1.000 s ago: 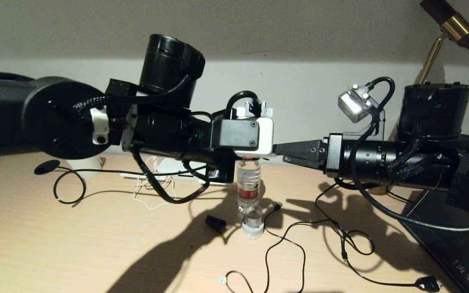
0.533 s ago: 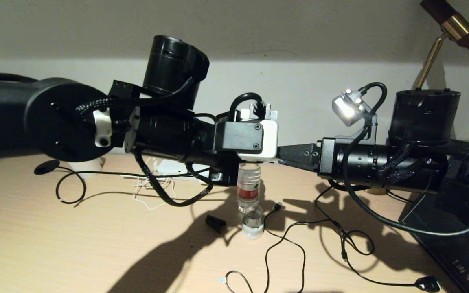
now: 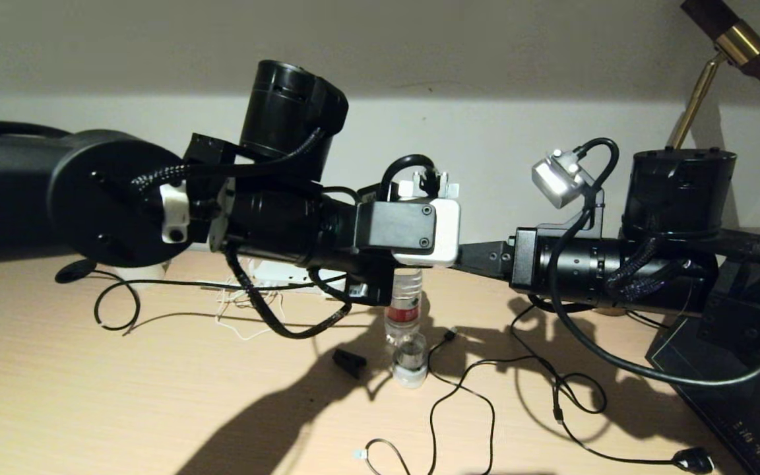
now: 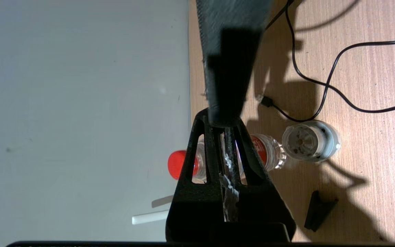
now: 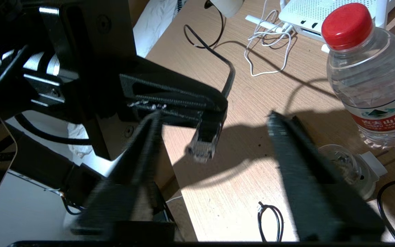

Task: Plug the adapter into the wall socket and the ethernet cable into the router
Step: Hand it to the other hand

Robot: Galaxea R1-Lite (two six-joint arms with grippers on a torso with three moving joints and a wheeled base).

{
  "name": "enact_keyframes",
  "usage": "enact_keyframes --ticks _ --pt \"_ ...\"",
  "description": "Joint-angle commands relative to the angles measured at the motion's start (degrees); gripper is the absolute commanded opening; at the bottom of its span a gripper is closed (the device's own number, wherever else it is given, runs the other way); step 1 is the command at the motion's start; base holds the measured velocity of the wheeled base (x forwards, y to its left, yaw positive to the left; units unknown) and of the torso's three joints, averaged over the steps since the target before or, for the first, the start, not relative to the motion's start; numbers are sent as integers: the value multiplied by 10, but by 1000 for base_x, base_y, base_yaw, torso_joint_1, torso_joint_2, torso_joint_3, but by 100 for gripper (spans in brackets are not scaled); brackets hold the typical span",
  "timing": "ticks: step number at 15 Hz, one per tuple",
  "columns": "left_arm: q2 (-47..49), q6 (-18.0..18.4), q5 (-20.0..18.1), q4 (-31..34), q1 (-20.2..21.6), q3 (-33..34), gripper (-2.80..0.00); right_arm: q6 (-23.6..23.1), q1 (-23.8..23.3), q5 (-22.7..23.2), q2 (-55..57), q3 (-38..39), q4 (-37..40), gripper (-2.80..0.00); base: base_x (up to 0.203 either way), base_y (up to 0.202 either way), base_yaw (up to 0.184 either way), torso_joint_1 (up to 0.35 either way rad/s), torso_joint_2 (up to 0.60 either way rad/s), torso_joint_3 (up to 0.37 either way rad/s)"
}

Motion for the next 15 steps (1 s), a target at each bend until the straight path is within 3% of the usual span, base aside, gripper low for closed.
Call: enact_keyframes --ticks 1,13,15 --pt "2 3 -1 1 0 0 -280 2 2 2 -2 0 -3 -280 0 0 0 0 0 0" --pt "12 -1 -10 -27 0 13 -280 2 2 5 -2 4 -3 -280 0 0 0 0 0 0" --pt "11 -16 -10 -27 0 17 -280 2 2 5 -1 4 -3 -280 0 0 0 0 0 0"
